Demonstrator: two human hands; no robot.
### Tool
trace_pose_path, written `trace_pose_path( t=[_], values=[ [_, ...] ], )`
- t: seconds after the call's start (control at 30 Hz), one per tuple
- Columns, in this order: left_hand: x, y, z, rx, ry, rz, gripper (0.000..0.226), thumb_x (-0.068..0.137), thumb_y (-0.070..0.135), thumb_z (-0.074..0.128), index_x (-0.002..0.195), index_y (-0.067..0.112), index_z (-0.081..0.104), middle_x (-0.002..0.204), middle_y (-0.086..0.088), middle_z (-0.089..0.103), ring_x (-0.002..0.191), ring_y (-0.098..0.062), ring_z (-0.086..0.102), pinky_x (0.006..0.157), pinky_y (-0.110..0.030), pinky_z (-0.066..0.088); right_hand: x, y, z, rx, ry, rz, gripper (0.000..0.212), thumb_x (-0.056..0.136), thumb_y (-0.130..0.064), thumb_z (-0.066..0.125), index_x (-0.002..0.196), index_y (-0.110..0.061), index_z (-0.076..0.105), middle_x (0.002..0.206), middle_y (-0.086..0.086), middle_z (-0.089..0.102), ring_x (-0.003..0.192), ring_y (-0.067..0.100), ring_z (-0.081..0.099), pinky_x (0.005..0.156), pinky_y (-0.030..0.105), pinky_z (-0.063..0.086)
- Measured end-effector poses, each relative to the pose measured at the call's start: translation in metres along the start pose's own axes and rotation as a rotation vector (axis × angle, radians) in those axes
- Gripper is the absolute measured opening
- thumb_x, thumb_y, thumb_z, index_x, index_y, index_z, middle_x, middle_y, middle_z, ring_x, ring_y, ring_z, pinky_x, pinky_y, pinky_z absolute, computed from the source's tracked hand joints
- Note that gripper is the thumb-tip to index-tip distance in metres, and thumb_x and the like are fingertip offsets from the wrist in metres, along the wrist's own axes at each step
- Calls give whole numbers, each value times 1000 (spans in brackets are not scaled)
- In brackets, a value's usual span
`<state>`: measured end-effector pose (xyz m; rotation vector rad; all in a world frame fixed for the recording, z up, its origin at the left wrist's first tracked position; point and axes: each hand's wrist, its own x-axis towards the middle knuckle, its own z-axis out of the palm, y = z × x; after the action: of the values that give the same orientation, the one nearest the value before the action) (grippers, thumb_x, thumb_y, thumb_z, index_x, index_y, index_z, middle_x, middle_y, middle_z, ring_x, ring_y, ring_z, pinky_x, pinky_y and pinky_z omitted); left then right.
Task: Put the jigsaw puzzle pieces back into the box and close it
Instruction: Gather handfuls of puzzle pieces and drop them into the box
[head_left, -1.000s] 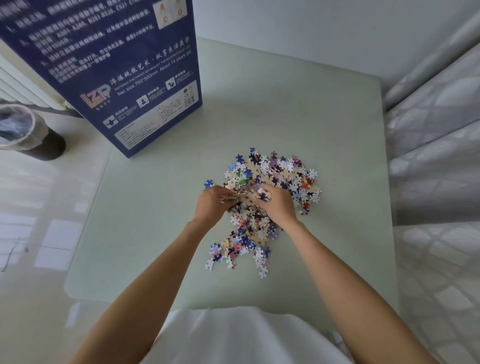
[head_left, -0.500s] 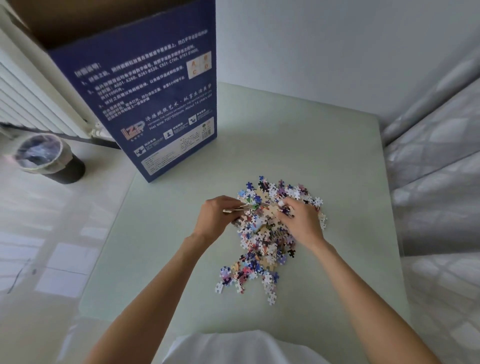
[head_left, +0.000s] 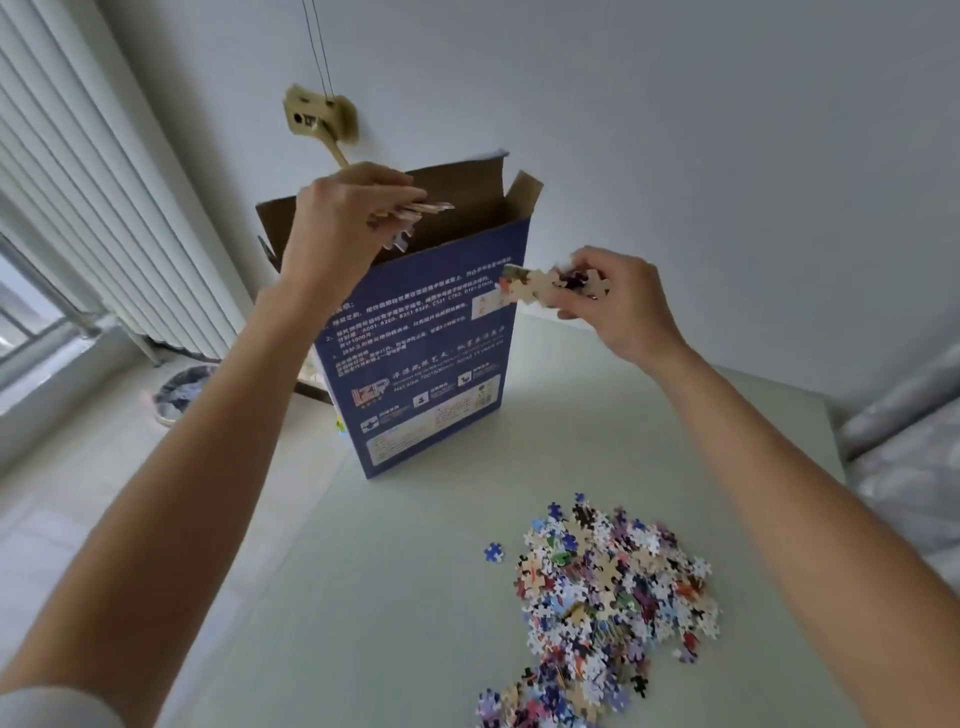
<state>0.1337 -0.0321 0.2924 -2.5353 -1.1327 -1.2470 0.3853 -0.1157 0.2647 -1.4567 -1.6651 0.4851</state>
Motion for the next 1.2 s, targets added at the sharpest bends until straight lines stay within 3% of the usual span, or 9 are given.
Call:
trace_pose_path(
  t=[0.2, 0.37, 0.5, 0.63, 0.8, 0.93, 1.03, 1.1, 1.2],
  values=[
    [1, -24, 5, 97, -177, 22, 25, 81, 4, 67, 106, 5, 70, 110, -12, 67, 97, -25, 66, 91, -26, 45, 82, -22, 15, -92, 8, -235, 21, 83, -24, 68, 97, -8, 66, 103, 4, 68, 90, 9, 58, 70, 12, 47],
    [-3, -28, 9, 123, -310, -15, 23, 84, 6, 65, 107, 8, 70, 109, -10, 68, 96, -24, 66, 90, -32, 50, 124, -20, 38, -293, -187, -380, 10, 84, -18, 67, 93, -15, 67, 98, 1, 68, 93, 15, 61, 81, 30, 50],
    [2, -31, 9, 135, -375, -236, 29, 87, 19, 63, 115, 14, 66, 109, -8, 68, 98, -25, 64, 85, -33, 50, 138, -20, 56, -423, -409, -361, 12, 88, -13, 60, 99, -15, 66, 99, 0, 67, 90, 12, 59, 72, 18, 41],
    [3, -32, 5, 46, -356, -353, 35, 82, 26, 70, 115, 15, 64, 105, -3, 69, 93, -17, 63, 80, -23, 46, 145, -22, 65, -369, -462, -308, 23, 86, -13, 63, 109, -14, 66, 108, 0, 66, 96, 11, 58, 81, 22, 44],
    [0, -25, 0, -18, -353, -363, 25, 82, 38, 66, 103, 22, 69, 86, 7, 65, 80, -10, 62, 72, -23, 48, 143, -23, 68, -290, -411, -288, 16, 84, -10, 65, 100, -11, 66, 97, 4, 67, 84, 9, 62, 79, 23, 49],
    [-9, -20, 3, 96, -465, -304, 29, 82, 40, 67, 108, 26, 66, 92, 5, 69, 80, -12, 63, 69, -28, 52, 137, -23, 67, -305, -417, -290, 21, 92, -21, 56, 107, -12, 68, 106, 1, 68, 95, 11, 60, 83, 24, 46],
    [-20, -17, 10, 155, -378, -248, 22, 87, 30, 63, 107, 23, 68, 97, 2, 70, 83, -17, 64, 68, -30, 51, 130, -22, 60, -367, -492, -300, 32, 95, -32, 49, 118, -15, 63, 118, 0, 63, 106, 12, 57, 88, 28, 46],
    [-29, -15, 14, 141, -283, -216, 18, 88, 25, 62, 104, 21, 69, 96, 2, 69, 82, -18, 64, 66, -32, 52, 120, -19, 52, -370, -509, -290, 34, 93, -35, 53, 120, -17, 60, 120, -2, 62, 107, 10, 55, 82, 20, 44],
    [-37, -11, 19, 114, -235, -170, 17, 89, 21, 61, 103, 17, 70, 97, 0, 69, 80, -18, 65, 65, -32, 53, 101, -7, 36, -344, -496, -264, 26, 89, -26, 60, 113, -17, 62, 116, -3, 63, 102, 9, 57, 74, 13, 42]
  ],
)
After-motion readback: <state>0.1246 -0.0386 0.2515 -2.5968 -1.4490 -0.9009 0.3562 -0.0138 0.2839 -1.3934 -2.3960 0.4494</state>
